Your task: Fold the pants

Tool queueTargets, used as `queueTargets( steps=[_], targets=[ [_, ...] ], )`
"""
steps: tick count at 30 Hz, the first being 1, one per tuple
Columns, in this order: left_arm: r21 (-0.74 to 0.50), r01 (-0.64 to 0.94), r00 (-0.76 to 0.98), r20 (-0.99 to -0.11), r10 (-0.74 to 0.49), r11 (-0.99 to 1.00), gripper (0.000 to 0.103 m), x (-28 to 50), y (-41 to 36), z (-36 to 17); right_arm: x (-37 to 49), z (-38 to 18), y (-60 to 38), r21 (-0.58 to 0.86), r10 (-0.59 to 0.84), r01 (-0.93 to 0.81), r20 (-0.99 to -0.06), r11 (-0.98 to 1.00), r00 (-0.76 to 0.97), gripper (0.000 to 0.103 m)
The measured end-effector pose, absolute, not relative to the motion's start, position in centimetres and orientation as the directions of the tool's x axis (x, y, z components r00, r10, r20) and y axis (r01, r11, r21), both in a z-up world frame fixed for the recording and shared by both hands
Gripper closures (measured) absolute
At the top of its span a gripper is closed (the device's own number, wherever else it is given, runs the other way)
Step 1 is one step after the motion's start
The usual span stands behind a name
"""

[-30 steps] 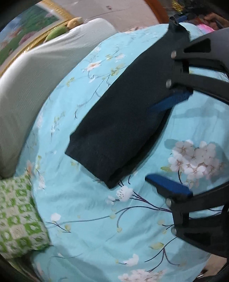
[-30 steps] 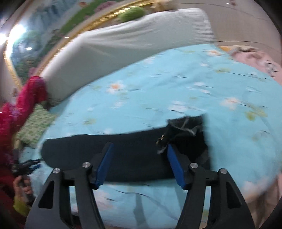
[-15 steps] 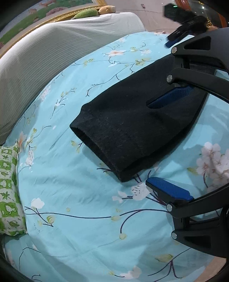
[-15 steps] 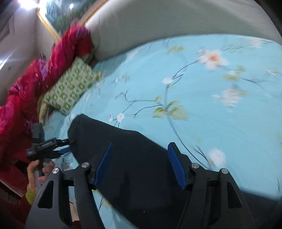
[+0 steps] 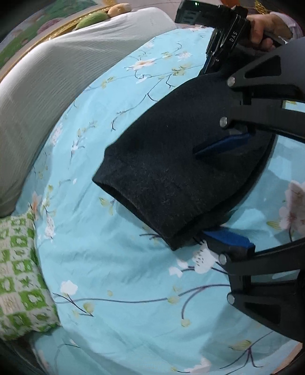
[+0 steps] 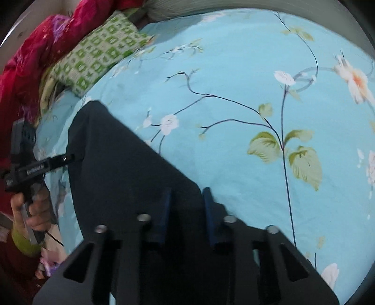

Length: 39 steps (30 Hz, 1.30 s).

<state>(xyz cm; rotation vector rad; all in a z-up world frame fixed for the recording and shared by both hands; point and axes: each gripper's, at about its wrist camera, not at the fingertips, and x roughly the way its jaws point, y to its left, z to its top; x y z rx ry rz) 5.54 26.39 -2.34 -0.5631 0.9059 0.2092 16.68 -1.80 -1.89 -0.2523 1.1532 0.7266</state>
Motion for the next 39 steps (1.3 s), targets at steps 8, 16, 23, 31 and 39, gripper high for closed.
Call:
queueTargets(
  steps=[8, 16, 23, 31, 39],
  targets=[
    [-0.4, -0.236, 0.762, -0.642, -0.087, 0.886, 0.086, 1.7, 25.2, 2.7, 13.0, 3.2, -0.8, -0.047, 0.365, -0.665, -0.806, 0.745, 0.466, 0.089],
    [-0.247, -0.25, 0.687, -0.726, -0.009, 0.936, 0.086, 3.6, 24.7, -0.9, 14.8, -0.6, 0.8, -0.16, 0.248, -0.607, -0.81, 0.779, 0.531, 0.09],
    [-0.177, -0.284, 0.66, -0.749, 0.059, 0.942, 0.069, 2.1, 24.8, -0.7, 14.8, -0.2, -0.8, -0.083, 0.25, -0.529, -0.812, 0.845, 0.527, 0.069],
    [-0.16, -0.108, 0.748, -0.663, -0.025, 0.981, 0.053, 0.4, 20.2, 5.0, 7.8, 4.8, -9.3, 0.166, 0.402, -0.42, -0.715, 0.892, 0.572, 0.042],
    [-0.165, 0.168, 0.678, -0.697, -0.236, 0.972, 0.051, 4.1, 9.4, 4.7, -1.7, 5.0, -19.6, 0.289, 0.334, -0.18, -0.684, 0.94, 0.648, 0.042]
  ],
)
